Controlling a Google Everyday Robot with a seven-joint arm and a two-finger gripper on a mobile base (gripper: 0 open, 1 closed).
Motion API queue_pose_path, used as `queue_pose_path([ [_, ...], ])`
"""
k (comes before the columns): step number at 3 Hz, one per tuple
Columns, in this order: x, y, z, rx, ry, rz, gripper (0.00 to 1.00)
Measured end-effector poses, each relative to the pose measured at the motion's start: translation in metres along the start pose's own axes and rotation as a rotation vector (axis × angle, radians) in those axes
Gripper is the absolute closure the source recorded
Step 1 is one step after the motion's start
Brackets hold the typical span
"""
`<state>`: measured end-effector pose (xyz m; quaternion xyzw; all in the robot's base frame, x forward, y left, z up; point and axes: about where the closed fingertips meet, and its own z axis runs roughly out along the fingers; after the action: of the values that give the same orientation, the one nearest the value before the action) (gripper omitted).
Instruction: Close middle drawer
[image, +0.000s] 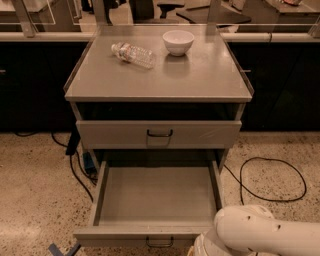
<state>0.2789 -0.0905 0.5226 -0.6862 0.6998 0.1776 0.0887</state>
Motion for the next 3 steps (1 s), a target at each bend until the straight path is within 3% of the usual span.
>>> queue_pose_path([
  [3,-0.006,-0.029,0.092,-0.024,-0.026,-0.126,1.00],
])
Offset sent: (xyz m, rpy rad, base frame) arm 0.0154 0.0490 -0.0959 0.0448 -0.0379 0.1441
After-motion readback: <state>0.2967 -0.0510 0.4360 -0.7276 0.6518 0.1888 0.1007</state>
